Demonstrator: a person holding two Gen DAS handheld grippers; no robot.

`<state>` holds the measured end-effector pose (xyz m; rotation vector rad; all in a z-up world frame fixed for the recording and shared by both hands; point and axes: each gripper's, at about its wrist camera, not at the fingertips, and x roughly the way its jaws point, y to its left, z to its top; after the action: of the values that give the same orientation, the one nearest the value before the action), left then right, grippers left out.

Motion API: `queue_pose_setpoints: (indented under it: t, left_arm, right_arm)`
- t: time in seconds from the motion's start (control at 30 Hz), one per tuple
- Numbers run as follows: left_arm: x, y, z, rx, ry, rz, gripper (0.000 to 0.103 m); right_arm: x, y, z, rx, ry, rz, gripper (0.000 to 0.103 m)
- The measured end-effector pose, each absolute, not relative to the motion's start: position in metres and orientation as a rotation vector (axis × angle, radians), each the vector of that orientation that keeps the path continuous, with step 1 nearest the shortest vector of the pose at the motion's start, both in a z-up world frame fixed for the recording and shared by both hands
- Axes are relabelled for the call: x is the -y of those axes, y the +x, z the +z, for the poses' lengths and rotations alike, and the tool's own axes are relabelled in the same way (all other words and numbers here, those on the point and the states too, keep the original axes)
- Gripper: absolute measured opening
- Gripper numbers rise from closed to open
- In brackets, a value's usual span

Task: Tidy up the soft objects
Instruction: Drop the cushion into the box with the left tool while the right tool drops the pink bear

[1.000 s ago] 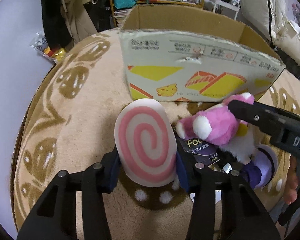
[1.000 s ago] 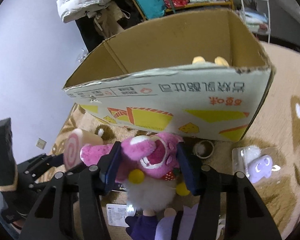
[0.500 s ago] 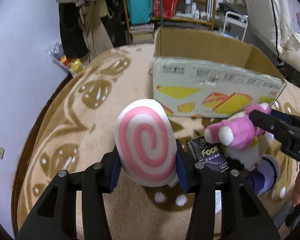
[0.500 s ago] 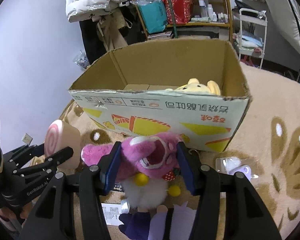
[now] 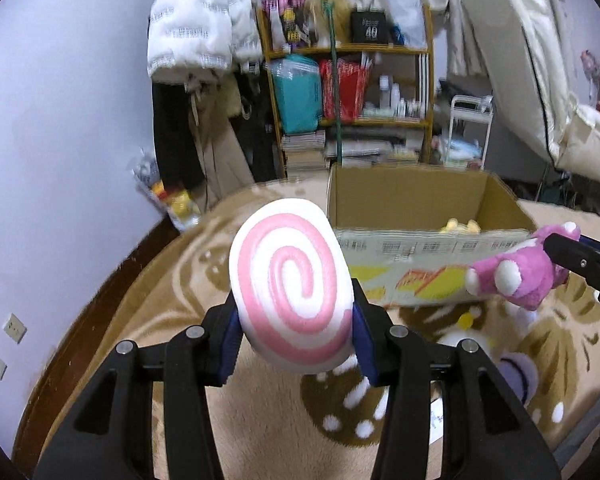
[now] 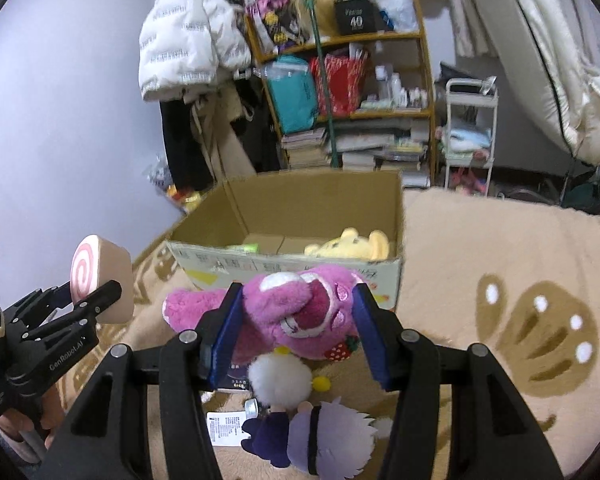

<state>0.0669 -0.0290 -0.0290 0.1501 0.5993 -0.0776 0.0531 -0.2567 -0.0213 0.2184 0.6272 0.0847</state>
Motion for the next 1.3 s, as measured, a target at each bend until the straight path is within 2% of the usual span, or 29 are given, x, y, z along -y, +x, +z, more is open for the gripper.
queue_pose_setpoints:
  t: [0.43,0.7,1.0,1.3]
  left_arm:
    - [0.048,0.037,0.011,-0.374,0.182,-0.086,0.046]
    - [0.065,0.069,0.028,-0.332,0.181,-0.113,0.046]
    - [0.092,0.118,0.030,-0.356,0.218,-0.147,0.046]
    - [0.102,0.152,-0.008,-0.470,0.244,-0.173,0.047]
  right_arm:
    - [0.270,0.047,0.021,-0.459,0.179,0.037,0.057]
    - [0.273,0.067,0.031,-0.424,0.155,0.045,0.057]
    - [0.284,0.095,0.027,-0.433,0.151,0.028,0.057]
    - [0.294,0.123,0.002,-0.497,0.153,0.021,0.058]
